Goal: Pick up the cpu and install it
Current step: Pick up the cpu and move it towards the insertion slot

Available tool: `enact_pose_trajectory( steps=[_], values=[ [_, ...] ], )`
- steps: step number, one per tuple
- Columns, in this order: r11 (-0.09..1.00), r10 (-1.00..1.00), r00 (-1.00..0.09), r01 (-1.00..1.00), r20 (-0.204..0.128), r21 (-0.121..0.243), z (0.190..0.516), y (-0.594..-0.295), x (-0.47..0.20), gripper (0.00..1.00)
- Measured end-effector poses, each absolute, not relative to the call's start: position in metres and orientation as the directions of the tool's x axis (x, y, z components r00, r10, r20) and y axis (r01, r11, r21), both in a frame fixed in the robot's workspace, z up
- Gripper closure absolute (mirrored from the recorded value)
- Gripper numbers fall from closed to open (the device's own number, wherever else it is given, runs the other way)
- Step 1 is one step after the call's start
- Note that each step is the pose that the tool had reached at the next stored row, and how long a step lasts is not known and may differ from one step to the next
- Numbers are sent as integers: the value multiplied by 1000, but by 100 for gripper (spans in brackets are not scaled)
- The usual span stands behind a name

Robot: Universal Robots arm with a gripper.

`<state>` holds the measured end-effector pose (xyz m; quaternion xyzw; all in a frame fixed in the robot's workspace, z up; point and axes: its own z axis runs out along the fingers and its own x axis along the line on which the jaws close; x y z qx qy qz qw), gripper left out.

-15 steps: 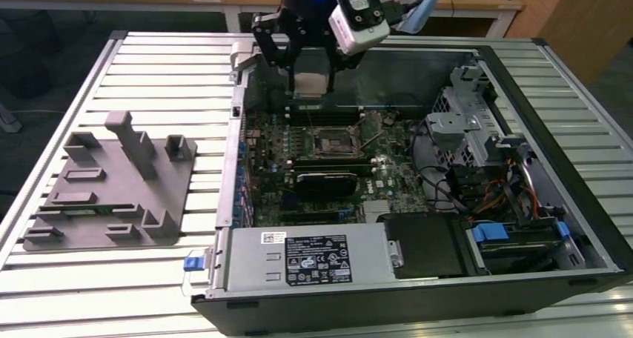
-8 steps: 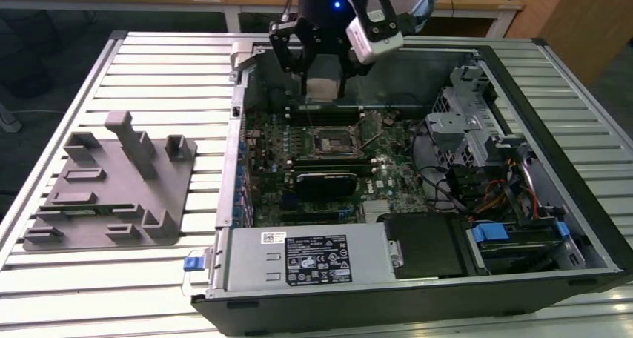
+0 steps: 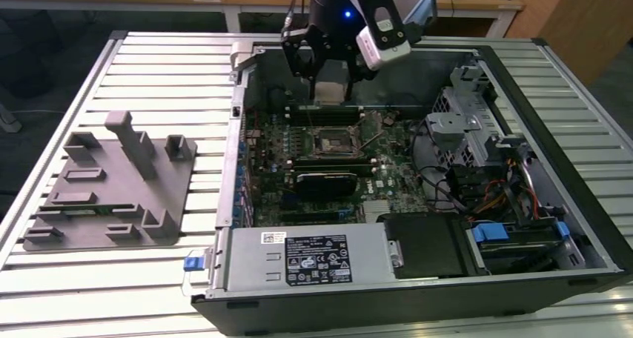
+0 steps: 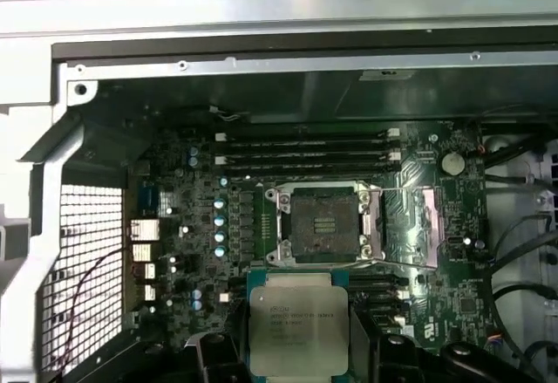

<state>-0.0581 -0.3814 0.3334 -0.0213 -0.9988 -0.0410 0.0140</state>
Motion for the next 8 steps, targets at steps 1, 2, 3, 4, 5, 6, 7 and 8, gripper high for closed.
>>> enact_pose_trajectory(
  steps=[1, 2, 3, 4, 5, 6, 7, 8],
  values=[
    [996, 41, -999, 44, 30, 81, 332, -380, -56, 45],
    [996, 41, -999, 44, 30, 81, 330, -379, -54, 45],
    [996, 41, -999, 44, 30, 81, 328, -378, -52, 45],
    [996, 41, -999, 44, 30, 81, 326, -377, -50, 45],
    [996, 41, -999, 44, 30, 81, 324, -376, -47, 45],
    [996, 41, -999, 43, 30, 81, 322, -375, -46, 45],
    [996, 41, -999, 43, 30, 81, 321, -374, -44, 45],
    [996, 41, -999, 43, 30, 81, 319, -374, -43, 45]
  ],
)
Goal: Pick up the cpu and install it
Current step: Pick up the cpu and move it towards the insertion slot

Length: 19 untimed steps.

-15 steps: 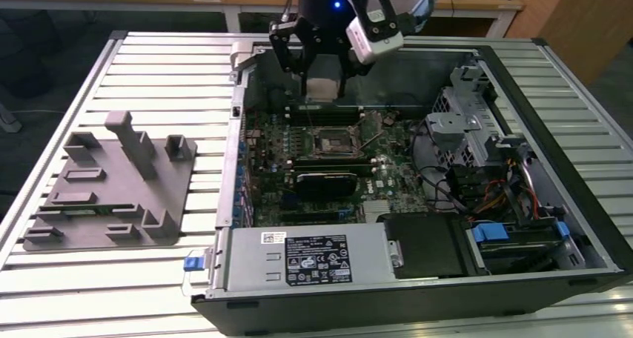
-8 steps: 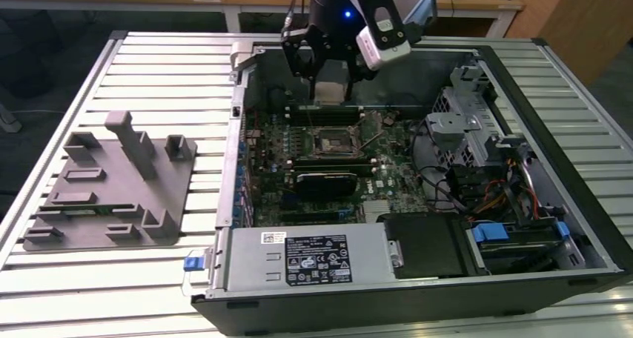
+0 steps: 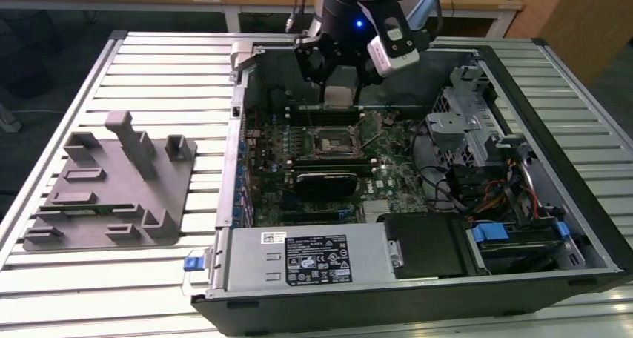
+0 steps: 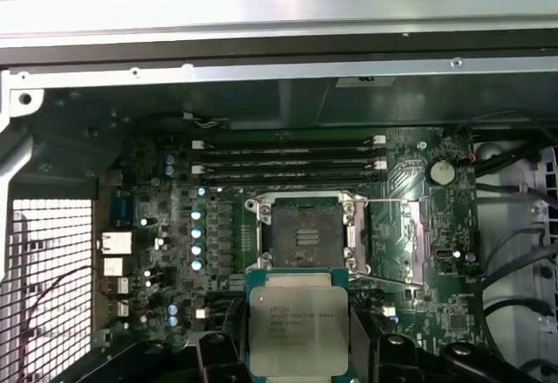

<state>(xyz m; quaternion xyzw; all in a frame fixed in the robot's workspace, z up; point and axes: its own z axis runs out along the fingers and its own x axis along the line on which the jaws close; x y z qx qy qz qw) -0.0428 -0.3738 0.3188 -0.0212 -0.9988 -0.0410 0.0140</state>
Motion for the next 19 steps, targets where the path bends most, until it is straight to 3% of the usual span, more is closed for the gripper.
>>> enact_pose_trajectory(
  steps=[10, 19],
  values=[
    [996, 41, -999, 43, 29, 81, 312, -373, -41, 45],
    [996, 41, -999, 42, 6, 82, 300, -373, -41, 45]
  ],
)
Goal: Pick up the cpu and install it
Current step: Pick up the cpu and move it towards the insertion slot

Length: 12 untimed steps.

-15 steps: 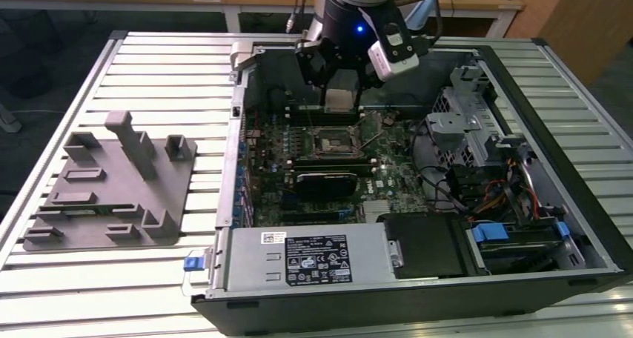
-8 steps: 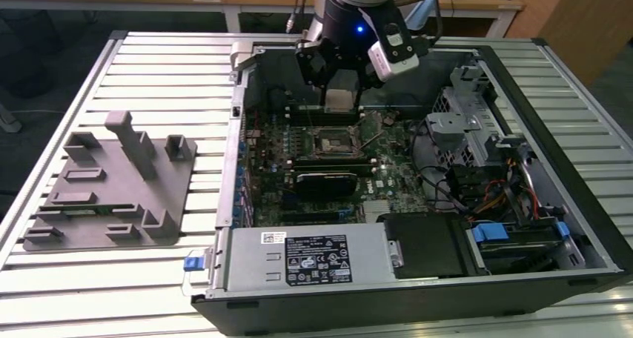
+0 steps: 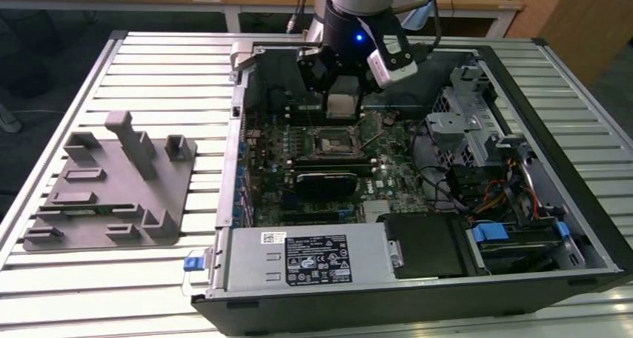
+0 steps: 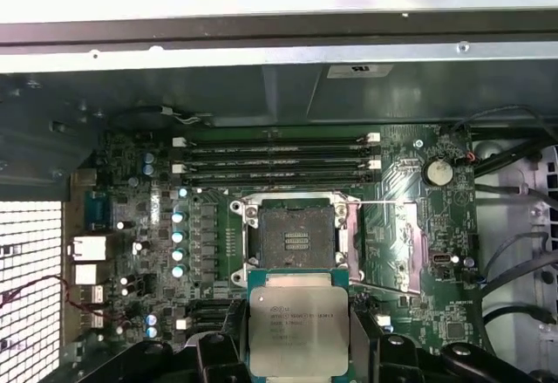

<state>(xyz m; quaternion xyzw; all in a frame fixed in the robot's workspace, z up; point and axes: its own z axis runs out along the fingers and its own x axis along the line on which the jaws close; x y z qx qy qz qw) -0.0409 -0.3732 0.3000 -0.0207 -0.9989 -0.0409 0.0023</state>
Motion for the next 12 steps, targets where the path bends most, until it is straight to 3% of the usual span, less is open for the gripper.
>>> enact_pose_trajectory(
  steps=[12],
  values=[
    [996, 41, -999, 41, 4, 82, 289, -370, -40, 45]
  ],
)
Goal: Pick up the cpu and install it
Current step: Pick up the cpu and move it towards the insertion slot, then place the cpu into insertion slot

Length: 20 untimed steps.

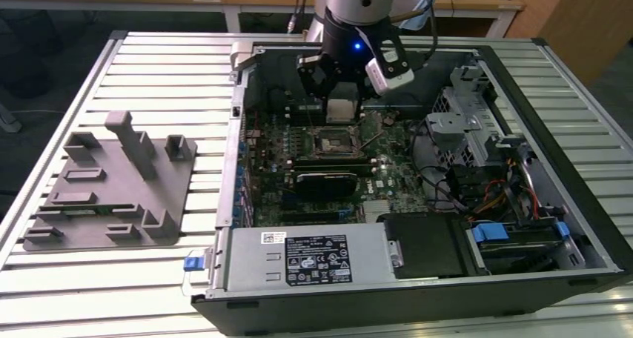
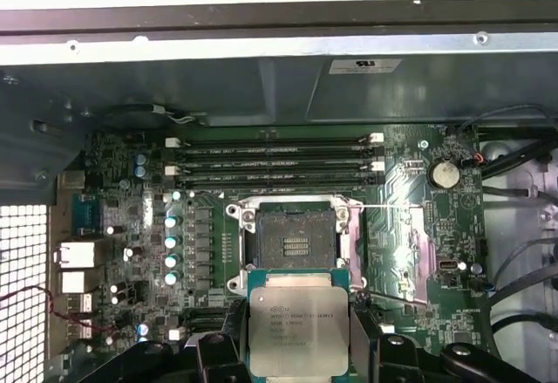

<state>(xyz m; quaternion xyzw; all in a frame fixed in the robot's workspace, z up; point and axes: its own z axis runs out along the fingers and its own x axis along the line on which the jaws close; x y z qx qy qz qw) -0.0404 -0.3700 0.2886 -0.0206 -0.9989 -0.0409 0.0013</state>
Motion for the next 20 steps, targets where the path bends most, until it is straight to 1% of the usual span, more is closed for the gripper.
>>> enact_pose_trajectory(
  steps=[12, 20],
  values=[
    [996, 41, -999, 41, 4, 81, 277, -363, -39, 45],
    [996, 41, -999, 41, 4, 81, 277, -363, -39, 45]
  ],
)
